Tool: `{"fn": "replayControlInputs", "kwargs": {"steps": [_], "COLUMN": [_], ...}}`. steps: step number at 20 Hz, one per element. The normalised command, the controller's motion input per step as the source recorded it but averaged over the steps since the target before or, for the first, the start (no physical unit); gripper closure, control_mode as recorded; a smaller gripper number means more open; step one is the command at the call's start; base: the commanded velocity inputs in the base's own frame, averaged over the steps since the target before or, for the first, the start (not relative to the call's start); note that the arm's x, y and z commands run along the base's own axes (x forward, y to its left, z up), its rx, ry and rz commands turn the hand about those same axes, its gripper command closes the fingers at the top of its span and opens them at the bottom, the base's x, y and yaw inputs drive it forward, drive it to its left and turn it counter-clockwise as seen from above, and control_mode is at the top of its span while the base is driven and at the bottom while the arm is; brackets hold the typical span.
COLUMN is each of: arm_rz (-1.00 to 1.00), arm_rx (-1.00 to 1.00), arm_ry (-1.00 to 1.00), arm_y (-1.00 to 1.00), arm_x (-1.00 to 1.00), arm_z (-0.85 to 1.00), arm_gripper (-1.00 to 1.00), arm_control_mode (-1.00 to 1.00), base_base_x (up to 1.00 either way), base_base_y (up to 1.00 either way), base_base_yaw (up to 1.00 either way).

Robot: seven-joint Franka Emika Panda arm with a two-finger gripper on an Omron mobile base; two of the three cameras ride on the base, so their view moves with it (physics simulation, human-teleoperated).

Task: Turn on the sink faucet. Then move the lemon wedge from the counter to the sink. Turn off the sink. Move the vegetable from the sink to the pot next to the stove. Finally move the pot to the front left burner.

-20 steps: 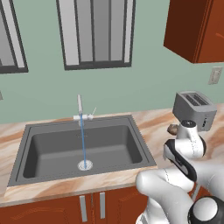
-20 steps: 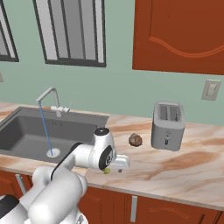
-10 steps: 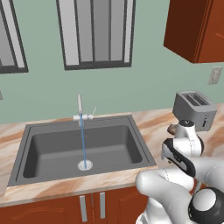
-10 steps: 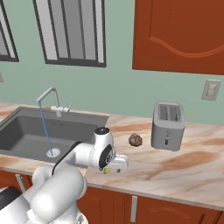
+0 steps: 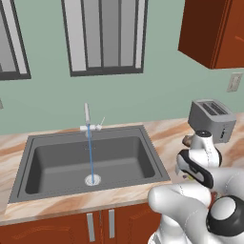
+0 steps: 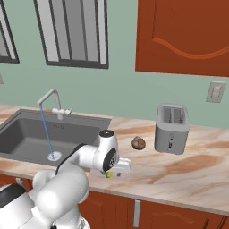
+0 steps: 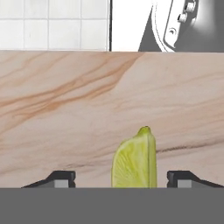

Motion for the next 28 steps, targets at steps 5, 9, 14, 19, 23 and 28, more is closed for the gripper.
{"fn": "replayControlInputs", "kwargs": {"steps": [5, 9, 14, 19, 23, 28], "arm_rz": [0.00, 0.00, 0.00, 0.00, 0.00, 0.00], "arm_rx": [0.00, 0.00, 0.00, 0.00, 0.00, 0.00], "arm_ry": [0.00, -0.01, -0.02, -0.09, -0.09, -0.03], "arm_y": [0.22, 0.42, 0.65, 0.75, 0.80, 0.83], "arm_x": [0.04, 0.08, 0.08, 0.02, 0.12, 0.26], "arm_z": [-0.25, -0.24, -0.11, 0.06, 0.18, 0.07], "arm_gripper": [1.00, 1.00, 1.00, 1.00, 1.00, 1.00], "arm_control_mode": [-1.00, -1.00, -1.00, -1.00, -1.00, -1.00], "base_base_x": [0.00, 0.00, 0.00, 0.00, 0.00, 0.00], "base_base_y": [0.00, 0.00, 0.00, 0.00, 0.00, 0.00], "base_base_yaw": [0.00, 0.00, 0.00, 0.00, 0.00, 0.00]}}
